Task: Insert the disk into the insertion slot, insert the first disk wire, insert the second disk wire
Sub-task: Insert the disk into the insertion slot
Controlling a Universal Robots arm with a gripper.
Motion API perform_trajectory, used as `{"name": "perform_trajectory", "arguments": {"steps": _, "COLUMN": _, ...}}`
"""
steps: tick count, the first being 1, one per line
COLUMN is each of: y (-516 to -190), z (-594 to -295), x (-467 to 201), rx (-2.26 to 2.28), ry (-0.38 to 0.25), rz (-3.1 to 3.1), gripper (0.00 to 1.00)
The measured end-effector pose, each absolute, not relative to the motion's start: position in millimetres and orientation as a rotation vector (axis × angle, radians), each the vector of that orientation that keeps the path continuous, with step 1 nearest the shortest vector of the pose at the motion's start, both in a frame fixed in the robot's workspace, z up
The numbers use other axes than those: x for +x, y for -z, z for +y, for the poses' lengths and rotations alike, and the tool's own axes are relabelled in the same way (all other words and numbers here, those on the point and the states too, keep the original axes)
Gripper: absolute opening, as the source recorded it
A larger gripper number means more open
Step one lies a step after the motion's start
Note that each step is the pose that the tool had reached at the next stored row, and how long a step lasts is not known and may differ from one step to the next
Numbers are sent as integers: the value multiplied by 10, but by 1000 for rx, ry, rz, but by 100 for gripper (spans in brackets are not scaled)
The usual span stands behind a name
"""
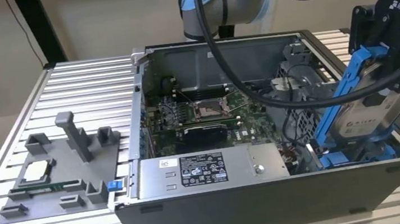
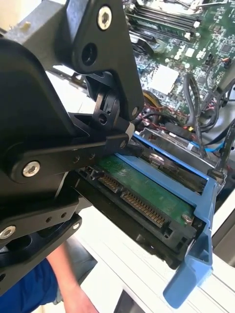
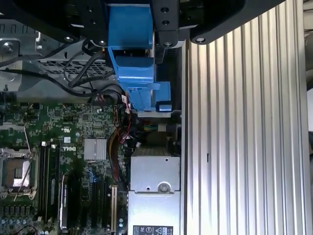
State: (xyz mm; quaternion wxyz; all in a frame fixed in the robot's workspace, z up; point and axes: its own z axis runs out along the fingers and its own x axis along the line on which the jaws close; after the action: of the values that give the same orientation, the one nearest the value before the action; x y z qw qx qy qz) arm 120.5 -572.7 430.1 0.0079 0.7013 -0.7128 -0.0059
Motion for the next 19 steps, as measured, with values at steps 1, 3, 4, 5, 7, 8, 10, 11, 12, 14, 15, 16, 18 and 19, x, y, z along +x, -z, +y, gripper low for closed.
{"name": "perform_trajectory", "arguments": {"steps": 1, "y": -4288, "z": -5724, "x": 1209, "rx": 2192, "ry": 19, "rz": -2228, "gripper": 0}}
{"name": "perform_trajectory", "arguments": {"steps": 3, "y": -4262, "z": -5719, "x": 1217, "rx": 2192, "ry": 19, "rz": -2228, "gripper": 0}}
{"name": "perform_trajectory", "arguments": {"steps": 4, "y": -4250, "z": -5715, "x": 1221, "rx": 2192, "ry": 19, "rz": -2228, "gripper": 0}}
{"name": "perform_trajectory", "arguments": {"steps": 5, "y": -4240, "z": -5712, "x": 1224, "rx": 2192, "ry": 19, "rz": -2228, "gripper": 0}}
{"name": "perform_trajectory", "arguments": {"steps": 7, "y": -4222, "z": -5706, "x": 1228, "rx": 2192, "ry": 19, "rz": -2228, "gripper": 0}}
{"name": "perform_trajectory", "arguments": {"steps": 8, "y": -4212, "z": -5704, "x": 1229, "rx": 2192, "ry": 19, "rz": -2228, "gripper": 0}}
{"name": "perform_trajectory", "arguments": {"steps": 10, "y": -4194, "z": -5701, "x": 1230, "rx": 2192, "ry": 18, "rz": -2228, "gripper": 0}}
{"name": "perform_trajectory", "arguments": {"steps": 11, "y": -4184, "z": -5700, "x": 1230, "rx": 2192, "ry": 18, "rz": -2228, "gripper": 0}}
{"name": "perform_trajectory", "arguments": {"steps": 12, "y": -4173, "z": -5698, "x": 1230, "rx": 2192, "ry": 18, "rz": -2228, "gripper": 0}}
{"name": "perform_trajectory", "arguments": {"steps": 14, "y": -4149, "z": -5695, "x": 1231, "rx": 2192, "ry": 19, "rz": -2228, "gripper": 0}}
{"name": "perform_trajectory", "arguments": {"steps": 15, "y": -4137, "z": -5693, "x": 1230, "rx": 2192, "ry": 19, "rz": -2228, "gripper": 0}}
{"name": "perform_trajectory", "arguments": {"steps": 16, "y": -4126, "z": -5691, "x": 1231, "rx": 2192, "ry": 19, "rz": -2228, "gripper": 0}}
{"name": "perform_trajectory", "arguments": {"steps": 18, "y": -4107, "z": -5685, "x": 1231, "rx": 2192, "ry": 19, "rz": -2228, "gripper": 0}}
{"name": "perform_trajectory", "arguments": {"steps": 19, "y": -4099, "z": -5680, "x": 1231, "rx": 2192, "ry": 19, "rz": -2228, "gripper": 0}}
